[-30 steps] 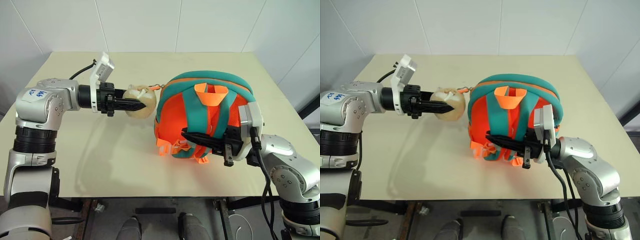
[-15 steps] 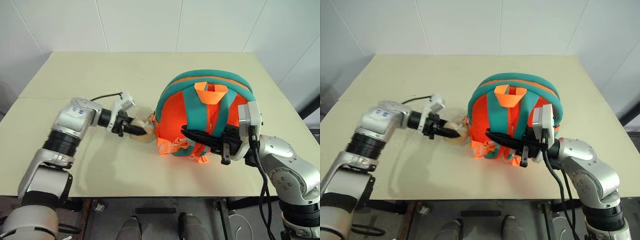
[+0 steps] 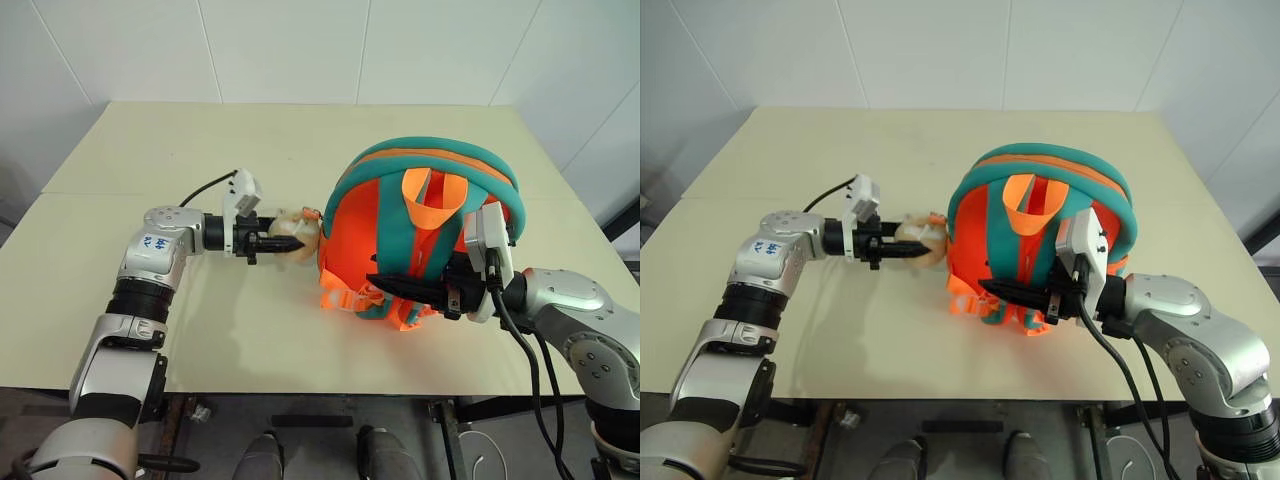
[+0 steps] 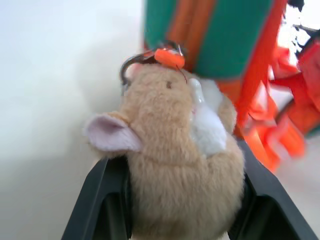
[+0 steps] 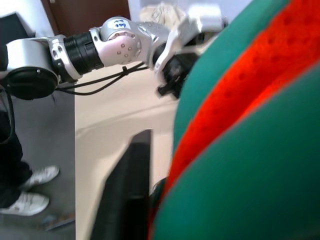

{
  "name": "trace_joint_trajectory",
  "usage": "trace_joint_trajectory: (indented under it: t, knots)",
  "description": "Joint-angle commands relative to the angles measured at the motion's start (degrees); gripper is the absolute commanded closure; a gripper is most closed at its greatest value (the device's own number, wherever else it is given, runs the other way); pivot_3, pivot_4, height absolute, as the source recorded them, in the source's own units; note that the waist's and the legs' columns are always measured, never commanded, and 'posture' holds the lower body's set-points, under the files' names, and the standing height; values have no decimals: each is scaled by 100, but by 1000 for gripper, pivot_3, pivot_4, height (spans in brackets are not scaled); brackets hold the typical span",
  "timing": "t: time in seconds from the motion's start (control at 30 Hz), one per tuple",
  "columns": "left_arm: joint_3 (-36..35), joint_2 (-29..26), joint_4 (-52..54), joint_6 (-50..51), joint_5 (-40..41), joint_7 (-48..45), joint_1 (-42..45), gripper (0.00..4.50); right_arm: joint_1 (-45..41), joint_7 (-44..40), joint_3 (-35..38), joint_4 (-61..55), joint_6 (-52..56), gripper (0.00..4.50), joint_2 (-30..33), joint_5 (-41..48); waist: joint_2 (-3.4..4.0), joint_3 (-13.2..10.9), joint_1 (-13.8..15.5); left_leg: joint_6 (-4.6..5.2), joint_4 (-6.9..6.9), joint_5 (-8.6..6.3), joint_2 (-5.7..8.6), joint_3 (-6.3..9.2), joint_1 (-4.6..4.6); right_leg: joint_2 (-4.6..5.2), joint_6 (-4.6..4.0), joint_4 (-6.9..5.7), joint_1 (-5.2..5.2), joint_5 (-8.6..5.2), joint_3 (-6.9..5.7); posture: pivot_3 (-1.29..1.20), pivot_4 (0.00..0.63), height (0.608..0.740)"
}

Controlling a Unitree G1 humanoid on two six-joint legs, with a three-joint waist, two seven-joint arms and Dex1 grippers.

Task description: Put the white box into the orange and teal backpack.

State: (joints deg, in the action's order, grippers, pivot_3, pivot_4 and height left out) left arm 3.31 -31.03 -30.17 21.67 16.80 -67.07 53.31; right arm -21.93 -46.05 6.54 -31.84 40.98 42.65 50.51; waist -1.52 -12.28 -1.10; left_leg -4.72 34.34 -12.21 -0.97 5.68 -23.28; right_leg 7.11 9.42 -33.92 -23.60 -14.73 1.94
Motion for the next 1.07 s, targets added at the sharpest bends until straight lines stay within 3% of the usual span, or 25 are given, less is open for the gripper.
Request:
trace_joint_trajectory:
  t: [0.03, 0.2, 0.43, 0.77, 0.9, 1.07]
  knots:
    - [-131, -220, 49, 407, 109, -175, 143, 1684, 69, -59, 401, -277, -18, 1542, 215, 197, 0, 0, -1, 0, 0, 0, 0, 0, 0, 0, 1, 0, 1, 0, 0, 0, 150, 740]
    - [-308, -343, -47, 119, 61, -200, 46, 60, 451, -233, 847, -303, -69, 0, 497, 248, 0, 0, -6, 1, 0, 0, 0, 0, 1, 0, 0, -1, 1, 0, 0, 0, 150, 740]
    - [-878, -516, -455, -573, 238, -308, 73, 23, 1491, -539, 2178, -12, -197, 0, 888, 190, 0, 0, 2, 2, 0, -1, 0, -1, 1, 0, 0, 1, 2, 0, 0, 0, 150, 740]
    - [-1696, -693, -874, -1325, 850, -1190, -199, 23, 3604, -1835, 4265, 1248, -910, 0, 1207, -891, 0, 1, 99, 3, 7, -2, 0, -7, 6, 0, 1, 9, 12, 1, 0, 0, 150, 740]
    - [-1801, -631, -793, -1301, 983, -1287, -348, 23, 3500, -1759, 4426, 1753, -1259, 0, 1145, -1078, -1, 1, 78, 3, 13, -1, -3, -15, 11, 0, -19, 19, 15, 1, 0, 0, 150, 740]
    - [-1867, -557, -540, -1201, 1164, -1287, -542, 23, 2993, -1375, 4115, 1927, -1353, 0, 1014, -1087, 0, 1, 51, 8, 35, 5, -6, -21, 10, 0, -89, 36, 26, -8, 2, 0, 150, 740]
